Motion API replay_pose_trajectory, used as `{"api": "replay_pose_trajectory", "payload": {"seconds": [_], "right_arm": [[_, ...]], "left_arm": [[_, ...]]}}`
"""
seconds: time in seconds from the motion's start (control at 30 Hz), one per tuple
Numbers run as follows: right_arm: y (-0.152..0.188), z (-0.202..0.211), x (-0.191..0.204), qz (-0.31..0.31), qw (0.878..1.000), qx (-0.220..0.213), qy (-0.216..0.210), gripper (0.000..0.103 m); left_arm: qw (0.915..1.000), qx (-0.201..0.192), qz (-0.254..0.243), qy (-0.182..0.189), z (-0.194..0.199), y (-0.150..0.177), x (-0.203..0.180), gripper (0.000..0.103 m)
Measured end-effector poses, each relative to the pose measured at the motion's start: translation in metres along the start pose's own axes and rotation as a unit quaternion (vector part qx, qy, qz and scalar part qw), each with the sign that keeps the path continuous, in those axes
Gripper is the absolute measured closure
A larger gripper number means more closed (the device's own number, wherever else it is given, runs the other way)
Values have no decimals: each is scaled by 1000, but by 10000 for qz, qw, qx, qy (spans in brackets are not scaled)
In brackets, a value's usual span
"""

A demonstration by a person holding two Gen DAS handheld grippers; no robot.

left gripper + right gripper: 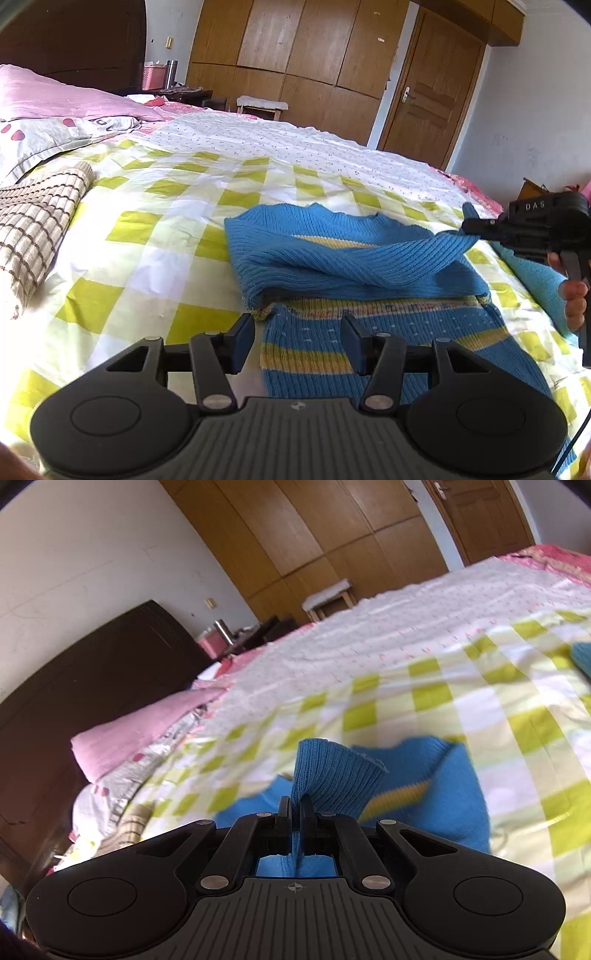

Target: Fold small clothes

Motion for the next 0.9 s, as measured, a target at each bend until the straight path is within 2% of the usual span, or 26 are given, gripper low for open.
{"api": "replay_pose_trajectory", "payload": {"seconds": [0.1,0.23,0.4,0.63,0.73,0.8,0.83,0.9], "right_arm": [[19,1,-24,-239,9992,213,255,99],[16,3,-38,-548,9977,262,316,99],[-7,15,-25,-1003,9946,274,51,99],[-28,58,8,-1582,9869,-129,-282,99],[-31,60,7,-1585,9867,-359,-73,99],[-33,46,-1,-1442,9874,-569,329,98],[-33,36,-9,-1463,9857,-622,556,93],[-30,13,-29,-1450,9816,-670,1043,92]], "left_arm": [[9999,83,-108,-25,-5,4,-4,47],[9996,86,-266,-93,-6,8,-7,47],[9997,30,-219,-39,-6,6,-7,47],[9998,-175,-48,18,1,-1,-5,47],[9996,-269,-22,4,4,-4,-4,46],[9996,-286,-15,-15,5,-5,-3,46],[9996,-289,-6,-35,5,-6,-2,46],[9995,-307,-4,-73,5,-6,-1,46]]}}
Point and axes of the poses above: each gripper's, at about its wrist camera, not at the fingertips, and z roughly against the way its jaws point, x to its left, y to its underside, the point moved 4 cm from there along -z, roughly the way its jaws point, and after that the axes turned 15 degrees about -x, right-handed, at the moved point
